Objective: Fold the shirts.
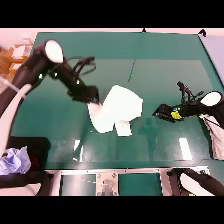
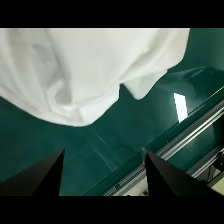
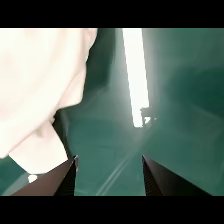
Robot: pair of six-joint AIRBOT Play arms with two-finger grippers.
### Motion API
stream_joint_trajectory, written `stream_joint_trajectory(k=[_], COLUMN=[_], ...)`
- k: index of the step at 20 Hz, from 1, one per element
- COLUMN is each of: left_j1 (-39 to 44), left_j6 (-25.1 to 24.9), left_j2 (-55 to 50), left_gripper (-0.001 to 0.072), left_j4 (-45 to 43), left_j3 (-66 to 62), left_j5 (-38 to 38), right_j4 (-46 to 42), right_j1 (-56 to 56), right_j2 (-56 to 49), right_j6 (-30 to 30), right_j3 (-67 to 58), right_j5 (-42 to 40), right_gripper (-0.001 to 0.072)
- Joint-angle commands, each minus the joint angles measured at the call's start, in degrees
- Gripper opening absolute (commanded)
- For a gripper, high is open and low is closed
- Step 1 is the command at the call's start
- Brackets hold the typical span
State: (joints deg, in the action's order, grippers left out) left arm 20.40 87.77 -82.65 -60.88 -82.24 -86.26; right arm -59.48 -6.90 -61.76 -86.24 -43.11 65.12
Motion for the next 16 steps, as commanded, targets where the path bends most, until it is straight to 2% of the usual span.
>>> stream_joint_trajectory(k=[1,3,7,9,13,16], left_j1=[-0.81,-0.81,-0.81,-0.81,1.7,6.6], left_j6=[0.26,-0.48,-6.73,-9.09,-9.33,-9.05], left_j2=[8.55,9.7,8.83,8.11,7.93,7.93], left_gripper=[0.0562,0.0562,0.0561,0.0562,0.0561,0.056], left_j4=[0.74,5.77,20.13,24.17,25.24,25.16], left_j3=[20.41,30.21,39.87,41.48,43.34,43.39], left_j5=[11.72,18.47,33.29,34.77,35.56,41.53], right_j4=[6.43,7.5,11.5,13.81,13.94,13.92], right_j1=[-2.73,0.5,3.65,2.32,1.88,1.53], right_j2=[-7.28,-10.27,-14.12,-15.93,-22.03,-27.96], right_j6=[4.92,6.29,7.52,9.86,10.25,10.19], right_j3=[-0.74,0.74,-0.52,-4.9,-15.37,-21.22], right_j5=[0.42,-0.04,-6.4,-6.38,-4.22,-1.05], right_gripper=[0.0457,0.0458,0.0457,0.0457,0.0457,0.0457])
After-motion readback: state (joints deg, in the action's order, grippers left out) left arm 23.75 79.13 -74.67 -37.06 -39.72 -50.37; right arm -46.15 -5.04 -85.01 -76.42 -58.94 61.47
